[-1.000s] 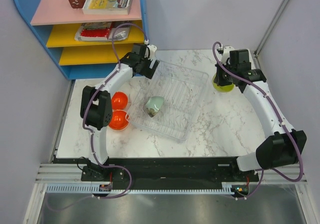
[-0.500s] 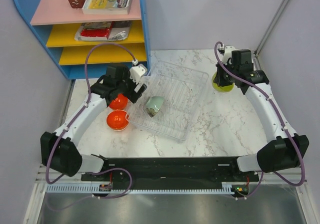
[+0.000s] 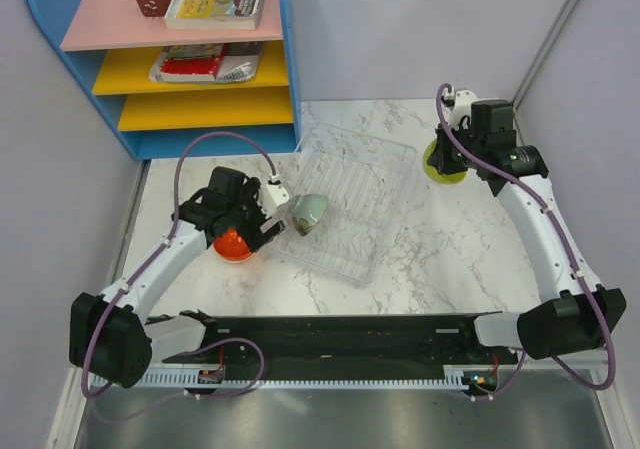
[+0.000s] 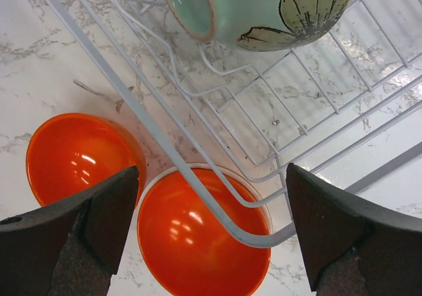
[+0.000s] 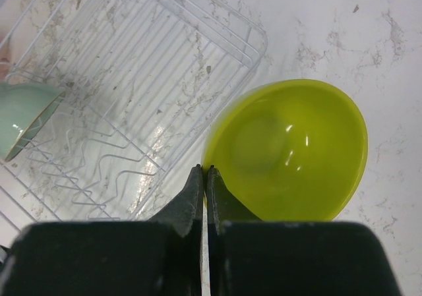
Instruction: Load the bowls into the dish rack
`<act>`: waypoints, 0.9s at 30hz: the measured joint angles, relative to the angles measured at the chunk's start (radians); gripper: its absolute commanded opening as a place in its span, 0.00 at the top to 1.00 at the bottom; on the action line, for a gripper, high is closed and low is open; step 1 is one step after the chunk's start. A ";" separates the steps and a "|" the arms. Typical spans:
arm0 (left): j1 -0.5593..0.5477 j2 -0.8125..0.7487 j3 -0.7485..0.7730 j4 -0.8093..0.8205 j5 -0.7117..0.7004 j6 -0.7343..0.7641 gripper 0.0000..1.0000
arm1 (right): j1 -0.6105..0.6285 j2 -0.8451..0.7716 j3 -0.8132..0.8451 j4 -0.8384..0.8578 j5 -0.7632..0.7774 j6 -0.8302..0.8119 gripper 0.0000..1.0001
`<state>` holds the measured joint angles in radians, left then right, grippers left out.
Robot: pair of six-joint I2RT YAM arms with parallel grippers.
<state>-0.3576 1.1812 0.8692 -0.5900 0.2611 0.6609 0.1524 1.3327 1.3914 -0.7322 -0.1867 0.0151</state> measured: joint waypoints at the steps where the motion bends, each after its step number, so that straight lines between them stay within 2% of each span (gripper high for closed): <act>1: 0.000 -0.002 -0.004 0.002 0.009 0.001 0.00 | 0.000 -0.005 0.001 -0.001 -0.011 0.000 1.00; 14: 0.000 -0.044 -0.012 -0.026 0.127 0.003 0.00 | 0.003 -0.077 -0.021 0.068 -0.346 0.098 1.00; 21: -0.016 -0.053 -0.012 -0.060 0.190 0.004 0.00 | 0.003 -0.077 -0.024 0.090 -0.385 0.113 1.00; 27: -0.032 -0.123 -0.008 -0.134 0.271 0.004 0.00 | 0.003 -0.081 -0.024 0.090 -0.385 0.113 1.00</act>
<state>-0.3897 1.0584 0.8612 -0.7235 0.5323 0.6647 0.1551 1.2514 1.3674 -0.6426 -0.5716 0.1280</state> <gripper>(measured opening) 0.994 0.011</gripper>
